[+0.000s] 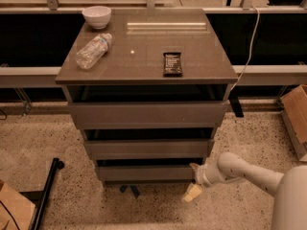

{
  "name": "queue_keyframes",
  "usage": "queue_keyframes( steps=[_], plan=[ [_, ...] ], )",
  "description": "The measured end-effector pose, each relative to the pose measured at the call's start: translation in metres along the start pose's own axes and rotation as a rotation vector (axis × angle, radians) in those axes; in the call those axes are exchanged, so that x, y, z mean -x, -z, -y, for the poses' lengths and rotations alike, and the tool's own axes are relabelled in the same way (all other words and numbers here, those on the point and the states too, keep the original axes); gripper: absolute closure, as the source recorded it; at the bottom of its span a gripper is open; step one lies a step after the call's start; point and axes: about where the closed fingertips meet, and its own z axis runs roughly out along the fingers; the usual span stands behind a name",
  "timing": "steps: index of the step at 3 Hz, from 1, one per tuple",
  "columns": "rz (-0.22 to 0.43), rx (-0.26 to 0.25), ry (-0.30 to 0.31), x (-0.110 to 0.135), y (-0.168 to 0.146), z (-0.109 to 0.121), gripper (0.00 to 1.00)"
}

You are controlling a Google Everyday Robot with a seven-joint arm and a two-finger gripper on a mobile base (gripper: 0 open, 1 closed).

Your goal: Open bottom drawer

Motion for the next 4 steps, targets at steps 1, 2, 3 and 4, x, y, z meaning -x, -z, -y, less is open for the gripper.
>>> queue_keyframes(
  steps=[1,2,3,4],
  plan=[
    [0.069,0.0,-0.036,-0.007,-0.013,0.015,0.0],
    [0.174,-0.017,-0.081,-0.013,-0.024,0.051,0.0],
    [0.174,-0.017,-0.081,-0.013,-0.024,0.051,0.0],
    [0.19,-0.02,-0.108,-0.013,-0.041,0.054,0.0]
  ],
)
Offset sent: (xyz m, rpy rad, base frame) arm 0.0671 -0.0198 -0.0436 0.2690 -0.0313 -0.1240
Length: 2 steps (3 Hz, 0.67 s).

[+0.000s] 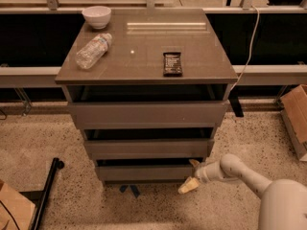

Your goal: Open bottom drawer

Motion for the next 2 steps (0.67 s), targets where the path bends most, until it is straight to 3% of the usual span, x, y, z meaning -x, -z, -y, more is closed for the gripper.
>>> queue_keyframes(
  steps=[1,2],
  plan=[
    [0.032,0.049,-0.029,-0.002,-0.046,0.011,0.0],
    [0.059,0.061,-0.045,-0.001,-0.069,0.032,0.0]
  ],
)
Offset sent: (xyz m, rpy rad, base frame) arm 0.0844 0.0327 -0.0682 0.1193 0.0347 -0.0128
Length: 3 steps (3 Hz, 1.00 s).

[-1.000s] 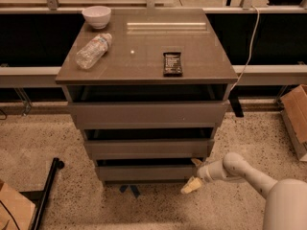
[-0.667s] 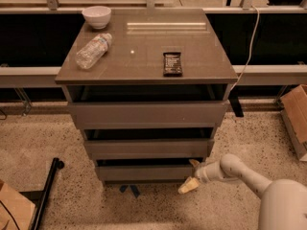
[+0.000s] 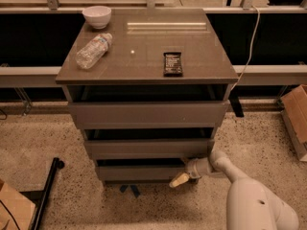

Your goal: Open bottom drawer

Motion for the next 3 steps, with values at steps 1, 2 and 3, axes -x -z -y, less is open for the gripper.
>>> queue_keyframes(
  steps=[1,2,3],
  plan=[
    [0.008,-0.005,0.013,0.007,-0.007,0.012,0.07],
    [0.008,-0.005,0.013,0.006,-0.006,0.008,0.26],
    [-0.034,0.007,-0.026,-0.009,-0.006,-0.004,0.49]
  ],
)
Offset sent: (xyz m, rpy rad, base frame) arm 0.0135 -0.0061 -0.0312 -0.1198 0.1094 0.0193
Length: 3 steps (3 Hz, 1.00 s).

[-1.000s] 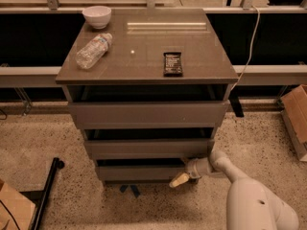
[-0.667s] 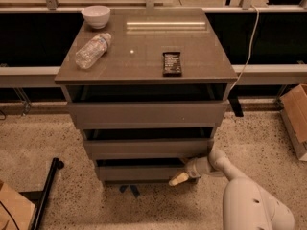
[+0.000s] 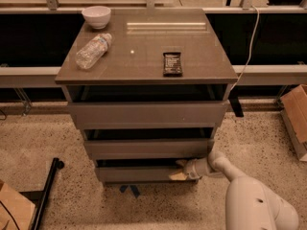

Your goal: Open bottom drawer

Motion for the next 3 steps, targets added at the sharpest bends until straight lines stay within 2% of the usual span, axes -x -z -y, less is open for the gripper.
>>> queue_keyframes(
  steps=[1,2,3],
  plan=[
    [-0.031,0.0,-0.038,-0.0131,0.0045,-0.0086,0.72],
    [-0.031,0.0,-0.038,-0.0129,0.0047,-0.0087,0.95],
    [-0.031,0.003,-0.038,-0.013,0.0034,-0.0096,0.0]
  ],
)
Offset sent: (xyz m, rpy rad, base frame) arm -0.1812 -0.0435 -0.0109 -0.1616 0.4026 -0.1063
